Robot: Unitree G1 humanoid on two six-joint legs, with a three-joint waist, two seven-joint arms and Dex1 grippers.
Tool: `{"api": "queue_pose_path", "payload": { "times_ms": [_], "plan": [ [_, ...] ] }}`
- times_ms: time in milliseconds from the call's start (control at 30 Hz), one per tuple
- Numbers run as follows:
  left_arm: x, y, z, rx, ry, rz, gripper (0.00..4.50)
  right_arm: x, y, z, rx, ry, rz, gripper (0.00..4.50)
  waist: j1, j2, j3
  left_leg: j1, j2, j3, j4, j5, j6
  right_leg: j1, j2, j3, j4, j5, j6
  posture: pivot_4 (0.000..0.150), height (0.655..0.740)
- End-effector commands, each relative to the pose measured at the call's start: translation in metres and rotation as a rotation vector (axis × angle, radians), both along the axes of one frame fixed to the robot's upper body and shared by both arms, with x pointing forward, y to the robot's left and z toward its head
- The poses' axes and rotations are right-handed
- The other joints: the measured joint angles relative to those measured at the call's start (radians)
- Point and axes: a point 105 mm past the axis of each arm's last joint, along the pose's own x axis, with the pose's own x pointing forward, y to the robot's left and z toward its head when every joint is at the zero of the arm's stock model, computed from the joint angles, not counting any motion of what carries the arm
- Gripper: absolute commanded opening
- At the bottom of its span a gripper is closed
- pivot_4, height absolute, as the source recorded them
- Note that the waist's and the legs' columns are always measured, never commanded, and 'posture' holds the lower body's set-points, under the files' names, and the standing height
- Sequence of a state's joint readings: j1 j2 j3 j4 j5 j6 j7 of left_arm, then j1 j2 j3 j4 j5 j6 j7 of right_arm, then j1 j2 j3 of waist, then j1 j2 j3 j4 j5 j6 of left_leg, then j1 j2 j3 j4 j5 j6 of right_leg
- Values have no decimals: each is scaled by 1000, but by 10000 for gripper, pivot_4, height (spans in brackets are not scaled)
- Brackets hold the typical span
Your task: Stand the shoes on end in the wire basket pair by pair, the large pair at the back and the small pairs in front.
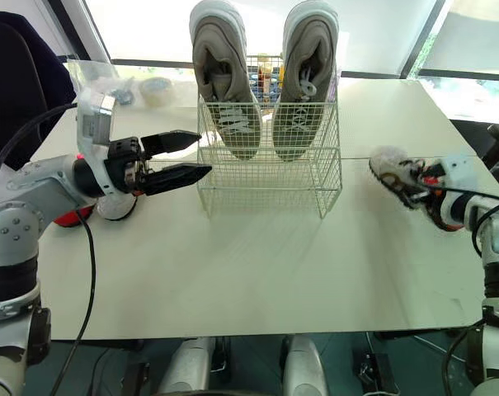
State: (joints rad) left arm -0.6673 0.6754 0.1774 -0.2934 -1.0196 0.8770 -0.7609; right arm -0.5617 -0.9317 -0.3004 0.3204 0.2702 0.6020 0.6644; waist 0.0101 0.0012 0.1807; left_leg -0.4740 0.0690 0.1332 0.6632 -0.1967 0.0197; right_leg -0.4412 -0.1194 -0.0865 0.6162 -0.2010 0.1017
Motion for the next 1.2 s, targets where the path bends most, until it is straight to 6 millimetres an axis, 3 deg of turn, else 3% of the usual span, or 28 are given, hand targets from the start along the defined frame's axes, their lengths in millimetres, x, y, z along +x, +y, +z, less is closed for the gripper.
{"api": "queue_pose_path", "payload": {
  "times_ms": [33,100,167,267,367,467,633,967,1067,1200],
  "plan": [
    [0,6,24,-82,-10,-31,45000,-18,14,123,-110,-429,-12,3394,0,1,0,0,0,0,0,0,0,0,0,0,0,0,0,1500,7400],
    [2,9,32,-112,28,-68,45000,-29,51,158,-166,-557,114,3394,-1,1,0,0,0,-1,-1,0,0,-1,0,0,0,0,0,1500,7400],
    [6,13,39,-137,58,-91,45000,-39,84,172,-222,-621,247,3394,-1,1,0,0,0,-1,-2,0,0,-1,1,0,1,-1,1,1500,7400],
    [8,18,48,-142,105,-151,45000,-61,145,178,-334,-685,519,3394,-3,1,0,0,0,-1,-2,0,0,0,1,0,0,1,3,1500,7400],
    [9,19,54,-122,130,-194,45000,-73,185,166,-479,-682,700,3394,-3,1,0,0,0,-1,-1,0,0,0,1,0,0,1,2,1500,7400],
    [11,17,58,-107,144,-226,45000,-70,199,145,-677,-660,762,3394,3,0,0,0,0,-1,-1,0,0,0,0,0,-1,-1,0,1500,7400],
    [18,13,58,-82,153,-237,45000,-73,223,124,-755,-684,891,3394,0,0,0,-1,0,-1,0,0,0,0,0,0,-1,-1,0,1500,7400],
    [23,1,46,-32,178,-259,45000,-81,255,120,-770,-734,1035,3394,-3,0,0,-1,0,-1,0,0,0,-1,0,0,1,0,1,1500,7400],
    [27,0,43,-30,190,-248,36004,-81,259,117,-781,-729,1059,3289,-1,0,0,-1,0,-1,0,0,0,-1,0,0,1,-1,0,1500,7400],
    [27,-1,44,-46,195,-250,16576,-81,261,115,-787,-713,1086,3289,-1,0,0,-1,0,-1,0,0,0,-1,0,0,1,-1,0,1500,7400]
  ]
}}
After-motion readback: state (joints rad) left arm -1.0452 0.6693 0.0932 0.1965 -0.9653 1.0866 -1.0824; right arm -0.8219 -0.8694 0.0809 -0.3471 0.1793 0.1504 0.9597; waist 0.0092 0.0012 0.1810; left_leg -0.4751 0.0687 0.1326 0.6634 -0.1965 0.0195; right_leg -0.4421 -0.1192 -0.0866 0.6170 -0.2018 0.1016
